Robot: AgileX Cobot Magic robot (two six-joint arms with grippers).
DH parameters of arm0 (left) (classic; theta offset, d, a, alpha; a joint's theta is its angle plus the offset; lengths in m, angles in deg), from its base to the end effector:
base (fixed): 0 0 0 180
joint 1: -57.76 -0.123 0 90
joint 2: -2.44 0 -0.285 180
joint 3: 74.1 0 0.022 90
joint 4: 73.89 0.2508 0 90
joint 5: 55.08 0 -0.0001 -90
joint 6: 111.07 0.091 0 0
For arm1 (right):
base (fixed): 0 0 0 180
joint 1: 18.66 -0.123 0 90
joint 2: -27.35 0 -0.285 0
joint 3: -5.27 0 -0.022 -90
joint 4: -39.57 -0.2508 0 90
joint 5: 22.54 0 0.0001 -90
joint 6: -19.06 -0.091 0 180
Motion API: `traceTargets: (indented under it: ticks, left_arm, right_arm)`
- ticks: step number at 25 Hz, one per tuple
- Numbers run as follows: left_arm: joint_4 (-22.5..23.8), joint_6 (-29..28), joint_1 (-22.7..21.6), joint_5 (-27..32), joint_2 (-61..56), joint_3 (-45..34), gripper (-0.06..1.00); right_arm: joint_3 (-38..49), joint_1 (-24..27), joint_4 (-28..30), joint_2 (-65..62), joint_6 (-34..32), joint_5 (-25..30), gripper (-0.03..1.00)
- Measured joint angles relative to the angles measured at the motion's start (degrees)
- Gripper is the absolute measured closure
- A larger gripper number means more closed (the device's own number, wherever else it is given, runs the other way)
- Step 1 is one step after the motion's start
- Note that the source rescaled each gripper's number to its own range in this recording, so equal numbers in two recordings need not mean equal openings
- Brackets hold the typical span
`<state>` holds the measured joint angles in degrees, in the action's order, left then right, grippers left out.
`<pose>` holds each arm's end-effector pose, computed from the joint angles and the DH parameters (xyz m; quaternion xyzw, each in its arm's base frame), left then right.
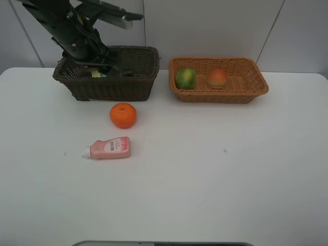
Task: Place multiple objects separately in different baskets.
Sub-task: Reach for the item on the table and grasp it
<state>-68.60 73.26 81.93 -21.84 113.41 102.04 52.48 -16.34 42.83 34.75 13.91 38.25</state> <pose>0.3549 -0.1542 0.2267 0.2656 0.9234 -0.0129 0.2767 -0.0090 -0.0042 0.2839 0.0566 0.8430 -0.0152 0.5347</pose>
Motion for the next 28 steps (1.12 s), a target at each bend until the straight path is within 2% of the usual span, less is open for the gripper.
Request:
traceTargets:
  ticks: [7, 11, 21, 28]
  left_arm:
    - [0.0, 2.7, 4.9, 11.0, 0.0, 0.0, 0.05]
    - [-0.1, 3.7, 6.6, 13.7, 0.0, 0.0, 0.05]
    - [-0.4, 9.9, 7.1, 13.4, 0.0, -4.9, 0.05]
    - [-0.4, 22.6, 7.1, 7.5, 0.0, -10.8, 0.05]
  right_arm:
    - [0.0, 0.0, 0.0, 0.0, 0.0, 0.0, 0.49]
    - [0.0, 0.0, 0.0, 0.0, 0.0, 0.0, 0.49]
    - [0.0, 0.0, 0.0, 0.0, 0.0, 0.0, 0.49]
    - [0.0, 0.0, 0.0, 0.0, 0.0, 0.0, 0.49]
